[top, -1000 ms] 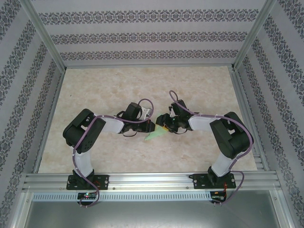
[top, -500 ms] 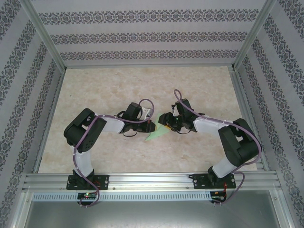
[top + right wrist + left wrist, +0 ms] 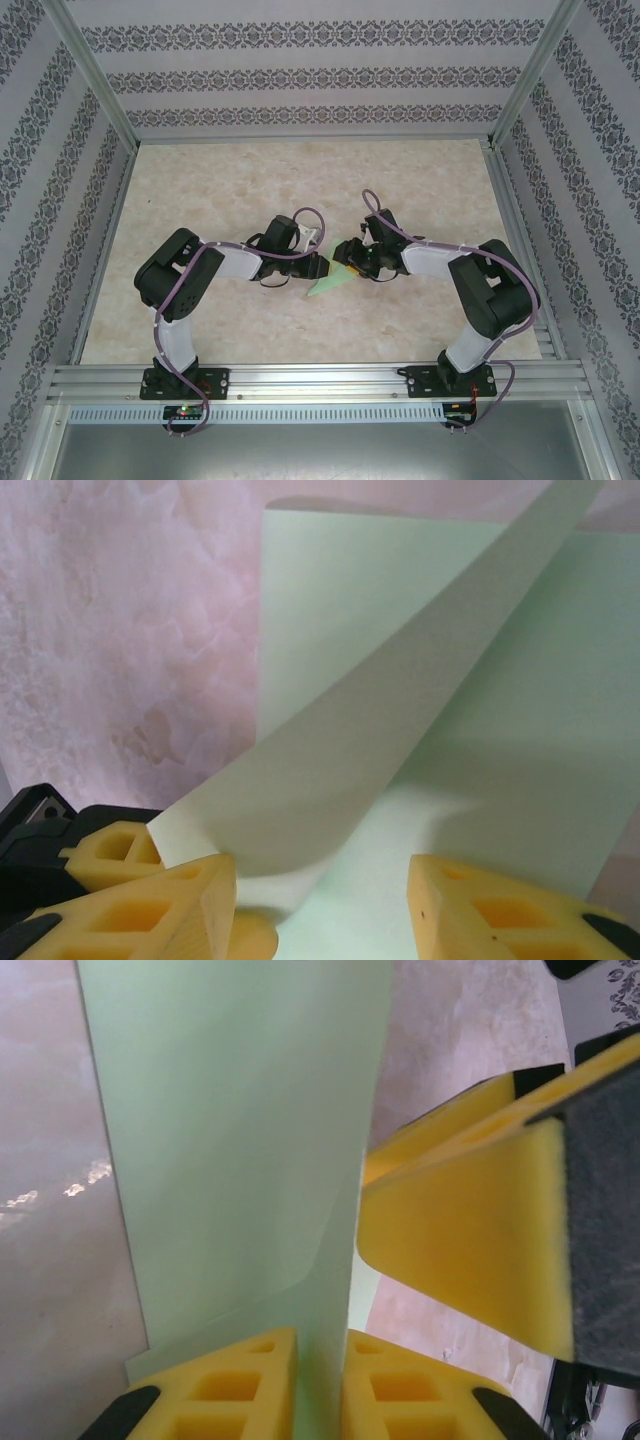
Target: Fold a paper plane with a square sheet of paper (pick it up from the middle)
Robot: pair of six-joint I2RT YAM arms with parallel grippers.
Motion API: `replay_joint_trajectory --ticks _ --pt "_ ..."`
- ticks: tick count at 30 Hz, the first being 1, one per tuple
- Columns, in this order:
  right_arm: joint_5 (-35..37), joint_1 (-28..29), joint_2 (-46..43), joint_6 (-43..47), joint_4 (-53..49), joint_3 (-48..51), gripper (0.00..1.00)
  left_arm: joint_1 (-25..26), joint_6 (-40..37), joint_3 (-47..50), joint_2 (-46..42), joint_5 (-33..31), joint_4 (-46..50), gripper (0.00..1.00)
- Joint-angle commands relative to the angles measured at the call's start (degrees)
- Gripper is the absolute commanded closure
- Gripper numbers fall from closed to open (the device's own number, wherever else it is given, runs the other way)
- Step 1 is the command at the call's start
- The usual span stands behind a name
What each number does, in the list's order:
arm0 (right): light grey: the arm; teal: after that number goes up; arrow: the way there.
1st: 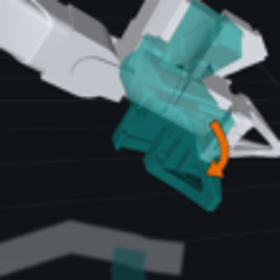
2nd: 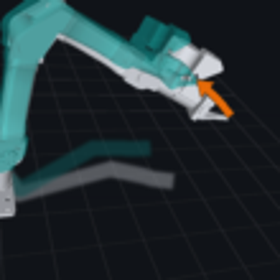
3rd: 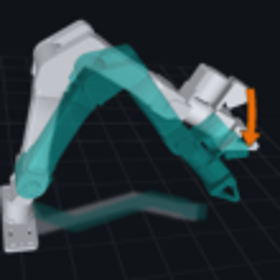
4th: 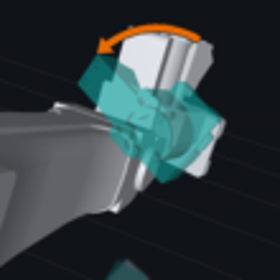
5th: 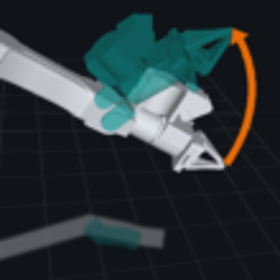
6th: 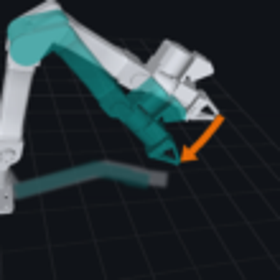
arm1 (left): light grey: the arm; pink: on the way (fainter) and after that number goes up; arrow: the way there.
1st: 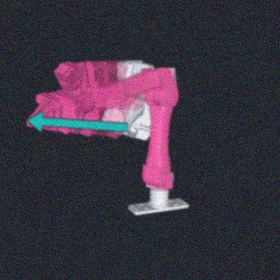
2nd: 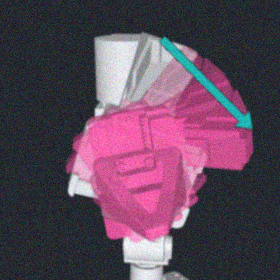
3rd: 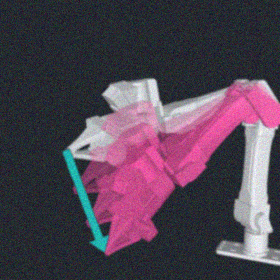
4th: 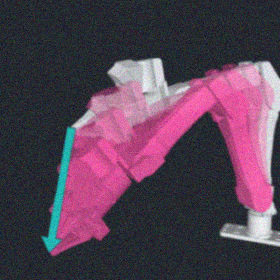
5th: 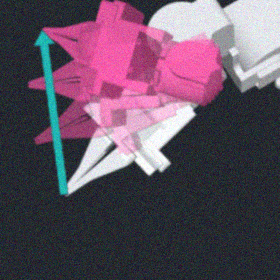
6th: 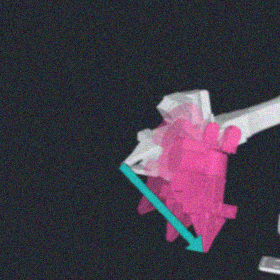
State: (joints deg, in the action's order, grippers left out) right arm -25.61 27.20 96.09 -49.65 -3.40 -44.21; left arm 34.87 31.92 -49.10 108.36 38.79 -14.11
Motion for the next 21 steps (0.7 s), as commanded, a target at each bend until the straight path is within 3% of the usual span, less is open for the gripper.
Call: replay_joint_trajectory --ticks 1,11,21 --pt "1.53 -0.66 1.07 -0.62 -0.56 -1.31 0.50 -0.24 -0.89 -0.41 0.41 1.88 -2.68 0.81" --pt "2.11 -0.66 1.42 -0.15 -2.39 -1.38 0.50 0.82 -0.99 -1.89 1.44 1.82 -1.69 0.85" --pt "6.26 -0.57 2.69 0.71 -8.47 -2.90 0.49 -0.04 -0.25 1.59 -5.11 0.37 0.50 0.66"
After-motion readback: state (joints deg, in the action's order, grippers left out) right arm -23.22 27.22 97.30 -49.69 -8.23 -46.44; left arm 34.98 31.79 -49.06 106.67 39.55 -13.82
